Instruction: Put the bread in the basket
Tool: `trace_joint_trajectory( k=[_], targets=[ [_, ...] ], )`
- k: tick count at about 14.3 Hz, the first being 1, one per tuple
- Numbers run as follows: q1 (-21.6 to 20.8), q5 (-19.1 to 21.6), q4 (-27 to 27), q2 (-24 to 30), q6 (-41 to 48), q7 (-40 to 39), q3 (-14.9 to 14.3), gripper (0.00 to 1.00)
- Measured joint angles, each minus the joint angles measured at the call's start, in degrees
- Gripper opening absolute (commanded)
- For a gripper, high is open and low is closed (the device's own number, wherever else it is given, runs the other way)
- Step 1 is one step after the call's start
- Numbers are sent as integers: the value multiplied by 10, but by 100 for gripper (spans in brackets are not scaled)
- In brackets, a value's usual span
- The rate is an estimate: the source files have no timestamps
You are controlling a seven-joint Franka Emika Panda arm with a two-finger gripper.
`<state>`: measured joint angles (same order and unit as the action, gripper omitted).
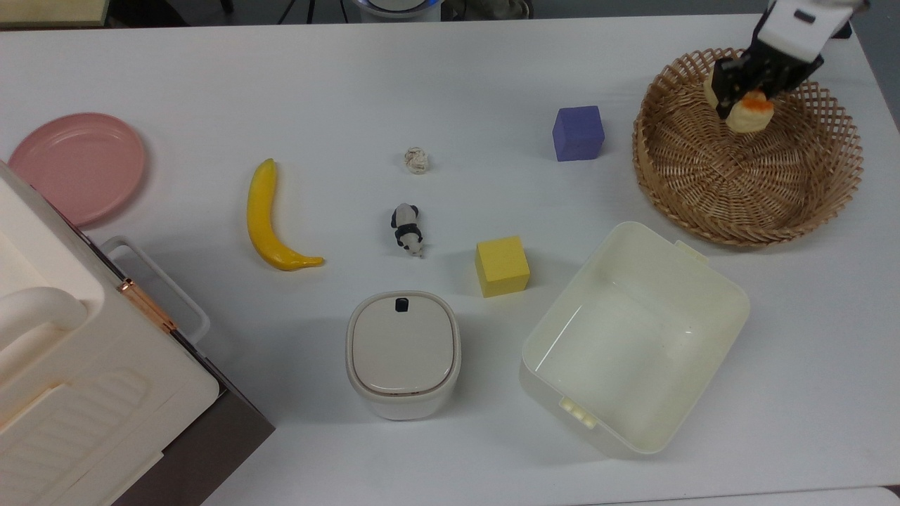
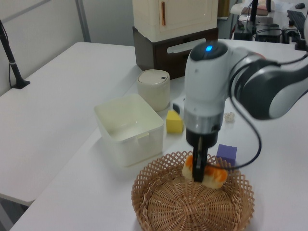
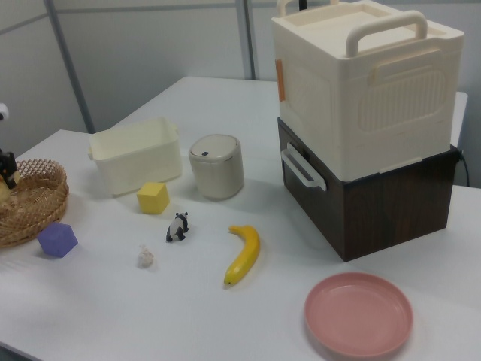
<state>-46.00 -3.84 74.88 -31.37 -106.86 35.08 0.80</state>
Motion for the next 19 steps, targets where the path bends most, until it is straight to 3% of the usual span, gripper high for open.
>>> trace_joint_trajectory(
  k=[5, 6, 7, 16, 19],
  targets=[
    [-1, 15, -15, -63, -26, 15, 0, 47],
    [-1, 24, -16, -68, -26, 15, 0, 62],
    [-1, 28, -18, -70, -26, 15, 0, 100],
    [-7, 25, -28, -65, -26, 49, -1, 100],
    [14, 5, -30, 1, 34, 49, -9, 100]
  ],
)
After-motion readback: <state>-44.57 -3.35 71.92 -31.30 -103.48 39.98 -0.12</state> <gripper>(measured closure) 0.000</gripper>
